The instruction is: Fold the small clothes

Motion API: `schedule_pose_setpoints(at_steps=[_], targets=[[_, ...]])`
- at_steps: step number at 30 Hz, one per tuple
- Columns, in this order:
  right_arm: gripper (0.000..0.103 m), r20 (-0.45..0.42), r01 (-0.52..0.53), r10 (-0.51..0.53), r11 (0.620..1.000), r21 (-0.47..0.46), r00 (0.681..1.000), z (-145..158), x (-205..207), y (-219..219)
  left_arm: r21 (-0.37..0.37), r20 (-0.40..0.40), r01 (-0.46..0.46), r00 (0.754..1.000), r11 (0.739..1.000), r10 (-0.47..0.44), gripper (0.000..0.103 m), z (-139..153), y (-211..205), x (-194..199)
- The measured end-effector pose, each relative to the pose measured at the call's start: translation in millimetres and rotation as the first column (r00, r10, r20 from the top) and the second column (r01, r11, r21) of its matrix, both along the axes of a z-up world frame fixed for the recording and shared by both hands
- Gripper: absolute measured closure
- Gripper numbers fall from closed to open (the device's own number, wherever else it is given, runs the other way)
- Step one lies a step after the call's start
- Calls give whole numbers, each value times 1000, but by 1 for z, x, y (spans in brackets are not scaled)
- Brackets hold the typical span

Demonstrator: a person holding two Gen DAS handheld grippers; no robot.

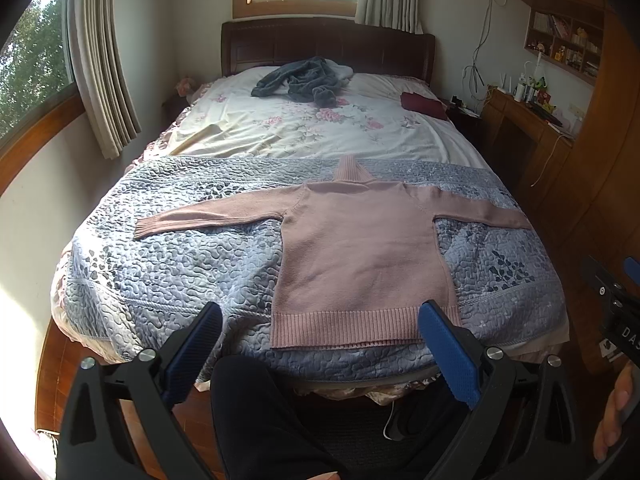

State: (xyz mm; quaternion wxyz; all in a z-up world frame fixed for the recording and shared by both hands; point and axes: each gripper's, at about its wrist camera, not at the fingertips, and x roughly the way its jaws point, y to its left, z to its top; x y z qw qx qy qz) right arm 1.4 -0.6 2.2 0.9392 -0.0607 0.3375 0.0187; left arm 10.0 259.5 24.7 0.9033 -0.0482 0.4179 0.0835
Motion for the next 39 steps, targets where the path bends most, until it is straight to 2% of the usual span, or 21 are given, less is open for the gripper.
schedule_pose_setpoints(at_steps=[27, 34, 39], targets=[[3, -12, 3, -3, 1000, -3, 1000, 0, 5, 2, -4, -12, -1, 1000, 1000, 1, 4, -6, 2, 5], [3, -32, 20, -21, 1000, -18, 999, -12, 27, -4, -14, -25, 0, 1000, 1000, -1, 4, -18, 2, 29], [3, -50, 37, -38, 999, -24, 998, -34, 61, -17, -54, -37, 19, 999, 998, -21, 4, -46, 2, 68]])
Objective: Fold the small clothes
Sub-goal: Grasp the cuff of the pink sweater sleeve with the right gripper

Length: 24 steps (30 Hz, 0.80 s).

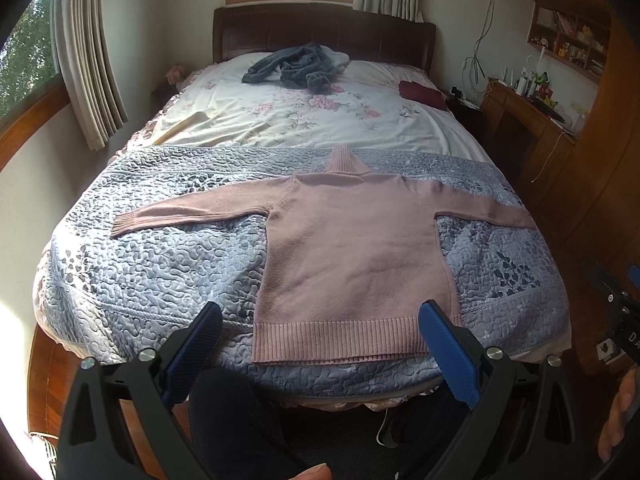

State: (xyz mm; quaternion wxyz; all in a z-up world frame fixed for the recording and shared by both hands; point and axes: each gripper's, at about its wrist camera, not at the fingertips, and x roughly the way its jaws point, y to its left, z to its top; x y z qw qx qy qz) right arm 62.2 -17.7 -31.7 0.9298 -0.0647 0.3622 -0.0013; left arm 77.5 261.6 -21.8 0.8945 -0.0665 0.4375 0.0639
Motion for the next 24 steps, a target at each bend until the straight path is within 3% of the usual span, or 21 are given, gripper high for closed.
schedule_pose_setpoints(at_steps=[2, 4, 6, 11, 16, 18, 20, 24], targets=[[3, 5, -26, 25, 998, 51, 1000, -15, 23, -15, -53, -16, 15, 1000, 999, -16, 4, -20, 4, 19], [3, 1, -58, 58, 985, 160, 998, -37, 49, -41, -131, -16, 42, 999, 991, -45, 4, -40, 8, 39], [3, -51, -5, 18, 971, 239, 999, -60, 85, -72, -190, -26, 74, 996, 979, -80, 4, -61, 6, 62], [3, -165, 149, -84, 887, 438, 983, -120, 175, -165, -172, -23, 127, 991, 977, -133, 4, -98, -7, 112], [6, -301, 358, -208, 686, 634, 931, -186, 259, -273, -251, 18, 186, 982, 950, -188, 4, -118, -24, 152], [29, -339, 408, -231, 598, 690, 912, -211, 287, -310, -255, 49, 212, 977, 944, -206, 4, -123, -33, 166], [37, -379, 458, -257, 513, 726, 889, -237, 313, -344, -256, 69, 227, 974, 940, -216, 4, -128, -40, 178], [46, -393, 473, -275, 358, 805, 877, -281, 362, -398, -282, 54, 209, 978, 936, -202, 4, -146, -48, 205]])
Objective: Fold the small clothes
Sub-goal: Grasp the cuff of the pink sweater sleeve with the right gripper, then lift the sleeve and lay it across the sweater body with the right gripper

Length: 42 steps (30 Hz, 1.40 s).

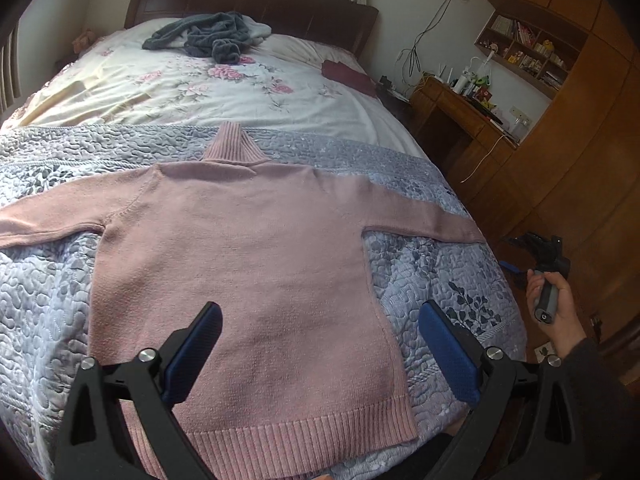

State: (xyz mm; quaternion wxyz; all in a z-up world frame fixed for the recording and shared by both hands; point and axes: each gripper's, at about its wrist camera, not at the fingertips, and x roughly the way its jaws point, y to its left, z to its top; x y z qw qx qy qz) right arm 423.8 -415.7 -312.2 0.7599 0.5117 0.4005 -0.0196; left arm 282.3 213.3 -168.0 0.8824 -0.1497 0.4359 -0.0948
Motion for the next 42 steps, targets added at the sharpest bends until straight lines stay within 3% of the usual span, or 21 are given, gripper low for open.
schedule_pose_setpoints(at_steps=[3, 8, 16, 22, 23, 24, 26, 27, 35, 39, 42], targets=[[53, 21, 90, -93, 992, 93, 995, -28, 30, -36, 19, -54, -33, 998, 999, 34, 4, -20, -2, 21], [58, 10, 192, -197, 966, 171, 980, -66, 70, -79, -34, -115, -67, 991, 997, 63, 4, -46, 4, 41], [64, -41, 237, -234, 964, 123, 971, -92, 104, -99, -117, -153, -128, 982, 985, 110, 4, -69, 19, 59], [63, -36, 226, -223, 970, 92, 974, -91, 116, -98, -222, -251, -224, 954, 949, 166, 4, -92, 42, 68], [65, -35, 222, -220, 971, 82, 975, -89, 117, -97, -232, -264, -237, 949, 943, 174, 4, -95, 45, 69], [73, -35, 214, -212, 974, 71, 977, -87, 119, -95, -240, -272, -249, 945, 938, 181, 4, -97, 48, 69], [92, -27, 192, -191, 980, 49, 981, -81, 126, -92, -245, -273, -256, 944, 935, 187, 4, -97, 53, 69], [94, -17, 185, -185, 982, 33, 983, -75, 127, -89, -248, -266, -250, 946, 936, 183, 4, -96, 55, 69], [95, 136, 52, -38, 993, -104, 990, 16, 134, -34, -319, -210, -213, 966, 924, 150, 4, -76, 65, 73], [95, 208, -42, 80, 982, -183, 975, 66, 135, 14, -308, -157, -213, 973, 927, 172, 4, -59, 69, 75], [95, 246, -102, 158, 969, -225, 956, 95, 134, 53, -309, -172, -181, 976, 934, 132, 4, -50, 71, 83]])
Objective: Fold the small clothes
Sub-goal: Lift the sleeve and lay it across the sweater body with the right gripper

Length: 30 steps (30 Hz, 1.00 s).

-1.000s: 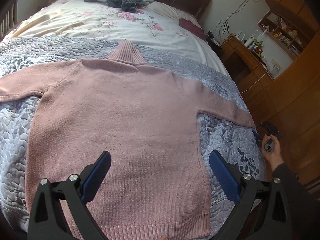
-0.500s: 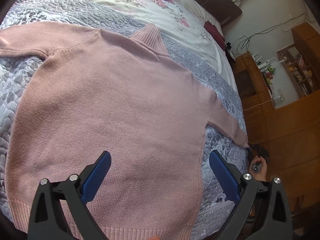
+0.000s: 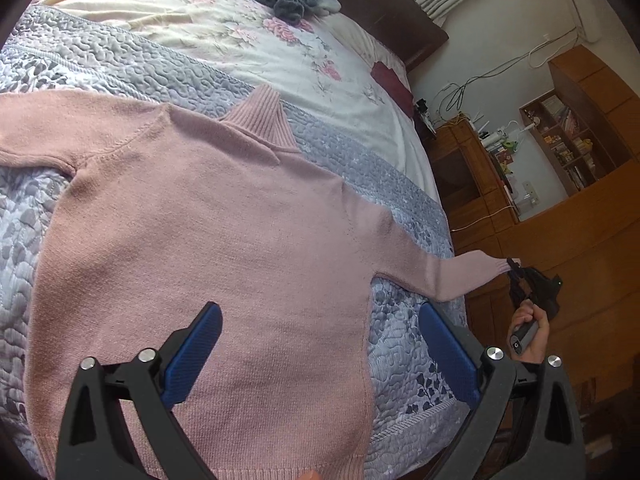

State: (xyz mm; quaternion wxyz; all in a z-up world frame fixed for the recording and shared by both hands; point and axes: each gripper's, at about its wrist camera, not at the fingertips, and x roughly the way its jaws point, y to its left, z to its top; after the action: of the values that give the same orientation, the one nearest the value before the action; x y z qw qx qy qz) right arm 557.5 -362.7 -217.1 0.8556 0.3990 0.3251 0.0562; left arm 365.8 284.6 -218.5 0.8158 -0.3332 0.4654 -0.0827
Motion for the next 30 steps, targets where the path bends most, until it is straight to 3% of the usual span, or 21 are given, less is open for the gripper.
schedule_pose_setpoints(at_steps=[3, 8, 13, 19, 22, 26, 29, 30], targets=[[95, 31, -68, 69, 997, -37, 997, 17, -4, 41, -1, -55, 9, 998, 1000, -9, 4, 1, 5, 9], [95, 43, -183, 187, 980, -83, 981, 28, -6, 110, -13, -52, 19, 998, 1000, -20, 4, 1, 11, 17], [95, 21, -280, 286, 949, -146, 958, 20, -5, 180, -19, -30, 27, 999, 999, -28, 4, 3, 13, 33], [95, -62, -375, 371, 897, -232, 927, -21, -5, 258, -69, 33, 67, 997, 995, -65, 4, 2, 7, 56], [95, -120, -415, 398, 847, -332, 909, -49, -6, 295, -109, 51, 88, 995, 990, -83, 4, -6, 4, 71], [95, -191, -469, 432, 749, -469, 881, -90, -9, 342, -174, 40, 96, 995, 980, -90, 4, -28, -2, 96], [85, -259, -530, 470, 653, -541, 844, -121, -13, 371, -210, 2, 99, 995, 973, -100, 4, -50, -10, 118], [74, -268, -542, 481, 633, -553, 835, -129, -18, 377, -215, -6, 101, 994, 971, -105, 4, -57, -13, 125]])
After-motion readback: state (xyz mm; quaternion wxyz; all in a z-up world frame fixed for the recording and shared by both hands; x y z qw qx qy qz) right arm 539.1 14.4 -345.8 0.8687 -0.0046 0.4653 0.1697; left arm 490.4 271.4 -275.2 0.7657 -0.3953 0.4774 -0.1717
